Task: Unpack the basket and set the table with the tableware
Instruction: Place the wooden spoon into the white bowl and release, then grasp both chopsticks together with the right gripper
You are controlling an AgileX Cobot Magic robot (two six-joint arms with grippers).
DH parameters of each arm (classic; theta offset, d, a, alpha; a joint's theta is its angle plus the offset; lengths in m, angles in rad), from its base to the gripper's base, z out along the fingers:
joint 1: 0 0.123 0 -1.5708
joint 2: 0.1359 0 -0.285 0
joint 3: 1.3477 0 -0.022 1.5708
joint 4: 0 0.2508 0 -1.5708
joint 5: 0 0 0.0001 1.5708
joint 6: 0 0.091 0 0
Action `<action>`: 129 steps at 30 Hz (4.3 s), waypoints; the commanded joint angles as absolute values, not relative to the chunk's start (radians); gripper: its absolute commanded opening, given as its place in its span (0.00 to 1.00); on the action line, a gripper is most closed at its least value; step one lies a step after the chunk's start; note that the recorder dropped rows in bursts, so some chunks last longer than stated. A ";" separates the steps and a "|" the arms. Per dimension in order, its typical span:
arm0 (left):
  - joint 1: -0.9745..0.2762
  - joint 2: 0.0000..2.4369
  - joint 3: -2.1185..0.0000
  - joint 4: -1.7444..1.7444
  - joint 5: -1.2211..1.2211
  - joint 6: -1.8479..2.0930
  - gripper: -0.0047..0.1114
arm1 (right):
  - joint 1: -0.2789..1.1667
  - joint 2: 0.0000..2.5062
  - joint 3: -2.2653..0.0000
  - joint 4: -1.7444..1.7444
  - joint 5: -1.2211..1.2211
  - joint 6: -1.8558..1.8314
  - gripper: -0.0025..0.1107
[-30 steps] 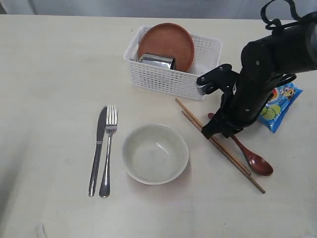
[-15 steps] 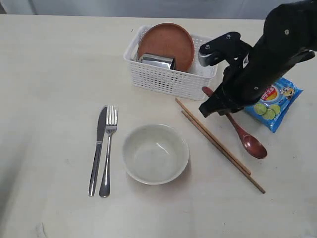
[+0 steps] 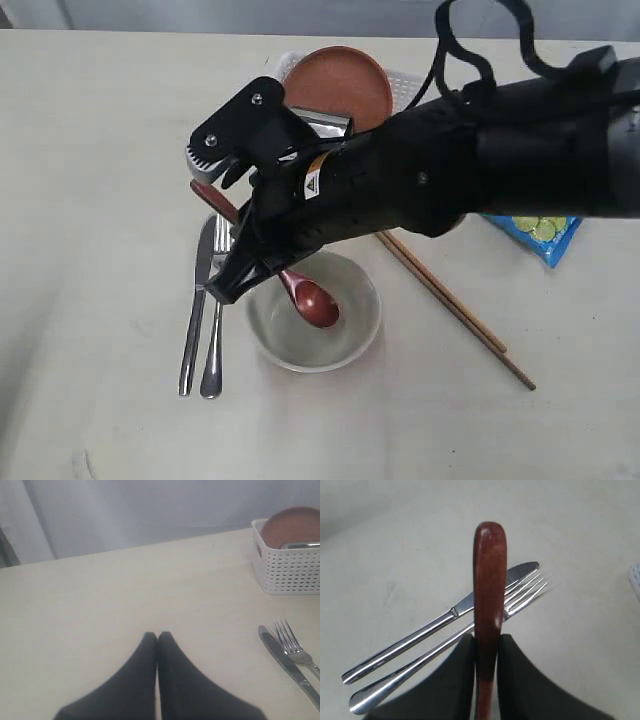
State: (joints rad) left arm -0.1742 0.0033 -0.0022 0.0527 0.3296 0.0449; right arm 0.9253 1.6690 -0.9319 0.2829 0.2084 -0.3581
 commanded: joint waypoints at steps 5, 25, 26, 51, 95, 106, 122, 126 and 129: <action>-0.172 0.000 0.000 0.051 0.322 0.044 0.04 | 0.926 1.709 -0.935 0.278 0.249 -0.440 0.02; -0.172 0.000 0.000 0.051 0.322 0.044 0.04 | 0.916 1.644 -1.037 0.278 0.409 -0.411 0.44; -0.172 0.000 0.000 0.051 0.322 0.044 0.04 | 0.905 1.630 -1.056 0.278 0.443 -0.378 0.44; -0.172 0.000 0.000 0.051 0.322 0.044 0.04 | 0.472 1.679 -0.819 0.129 0.661 -0.259 0.44; -0.172 0.000 0.000 0.051 0.322 0.044 0.04 | 0.482 1.660 -0.847 0.096 0.735 -0.251 0.02; -0.172 0.000 0.000 0.051 0.322 0.044 0.04 | 0.479 1.771 -0.847 -0.026 0.704 -0.119 0.33; -0.172 0.000 0.000 0.051 0.322 0.044 0.04 | 0.479 1.834 -0.847 -0.053 0.652 -0.077 0.10; -0.172 0.000 0.000 0.051 0.322 0.044 0.04 | 0.479 1.832 -0.849 -0.063 0.660 -0.079 0.02; -0.172 0.000 0.000 0.051 0.322 0.044 0.04 | 0.479 1.818 -0.849 -0.088 0.685 -0.079 0.02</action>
State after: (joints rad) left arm -0.1742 0.0033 -0.0022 0.0527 0.3296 0.0449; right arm 0.4822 1.8189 -0.8529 -0.0481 0.6627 -0.0790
